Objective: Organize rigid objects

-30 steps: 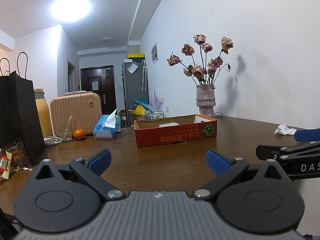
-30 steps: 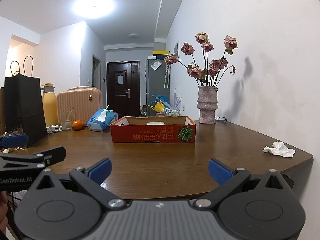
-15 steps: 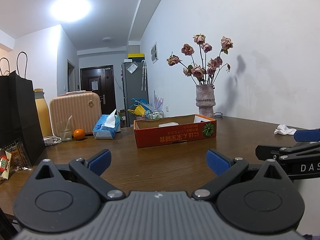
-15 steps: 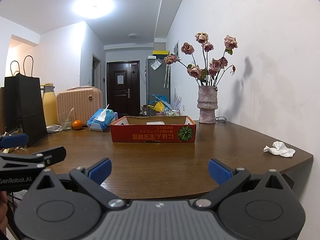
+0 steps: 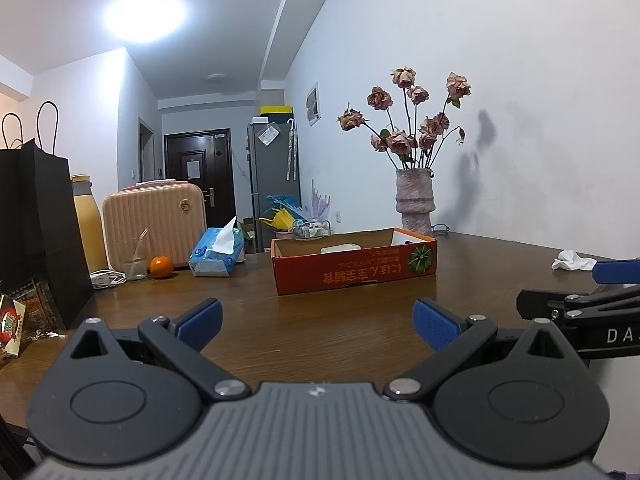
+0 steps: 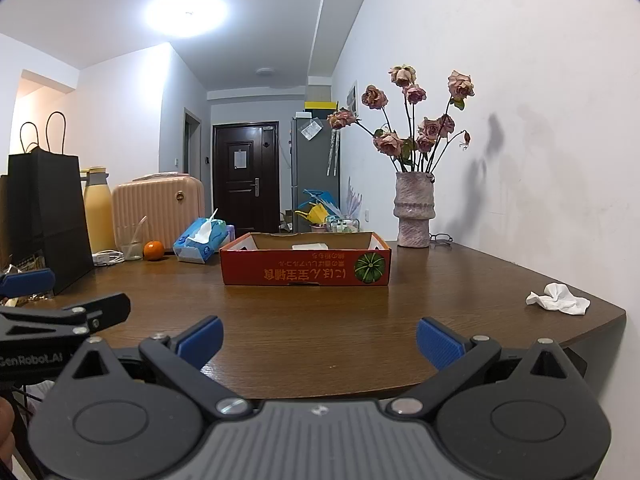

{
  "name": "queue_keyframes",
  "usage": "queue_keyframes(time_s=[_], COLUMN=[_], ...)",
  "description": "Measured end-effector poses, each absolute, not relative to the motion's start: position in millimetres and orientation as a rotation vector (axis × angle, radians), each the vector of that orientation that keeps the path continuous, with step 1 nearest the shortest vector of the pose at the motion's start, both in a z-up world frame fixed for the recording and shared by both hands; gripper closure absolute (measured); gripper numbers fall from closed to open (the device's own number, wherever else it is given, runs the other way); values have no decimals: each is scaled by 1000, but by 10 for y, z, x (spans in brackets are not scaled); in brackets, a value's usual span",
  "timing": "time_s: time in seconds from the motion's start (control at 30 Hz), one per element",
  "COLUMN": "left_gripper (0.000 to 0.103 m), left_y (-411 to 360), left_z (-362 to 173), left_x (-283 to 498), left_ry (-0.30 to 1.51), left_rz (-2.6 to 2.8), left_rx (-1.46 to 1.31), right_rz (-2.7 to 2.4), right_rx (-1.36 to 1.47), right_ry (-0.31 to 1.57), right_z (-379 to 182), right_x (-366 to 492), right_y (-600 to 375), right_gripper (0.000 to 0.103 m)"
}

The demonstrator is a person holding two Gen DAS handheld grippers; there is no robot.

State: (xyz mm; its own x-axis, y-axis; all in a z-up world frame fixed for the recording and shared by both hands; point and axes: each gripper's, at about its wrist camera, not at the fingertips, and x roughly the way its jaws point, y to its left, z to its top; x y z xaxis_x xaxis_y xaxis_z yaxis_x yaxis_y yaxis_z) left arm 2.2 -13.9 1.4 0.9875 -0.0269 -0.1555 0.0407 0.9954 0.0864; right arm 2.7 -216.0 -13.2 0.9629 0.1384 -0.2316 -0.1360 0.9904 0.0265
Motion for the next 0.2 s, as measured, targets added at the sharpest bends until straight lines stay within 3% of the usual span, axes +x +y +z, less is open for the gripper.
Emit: queue_keyframes(time_s=[0.2], left_gripper=[0], left_y=[-145], left_z=[1], left_x=[15], left_ry=[154], left_rz=[-40], left_rx=[90], right_rz=[139], right_rx=[11], right_ry=[235], right_z=[-131], right_x=[28], right_y=[-2160], right_gripper=[0])
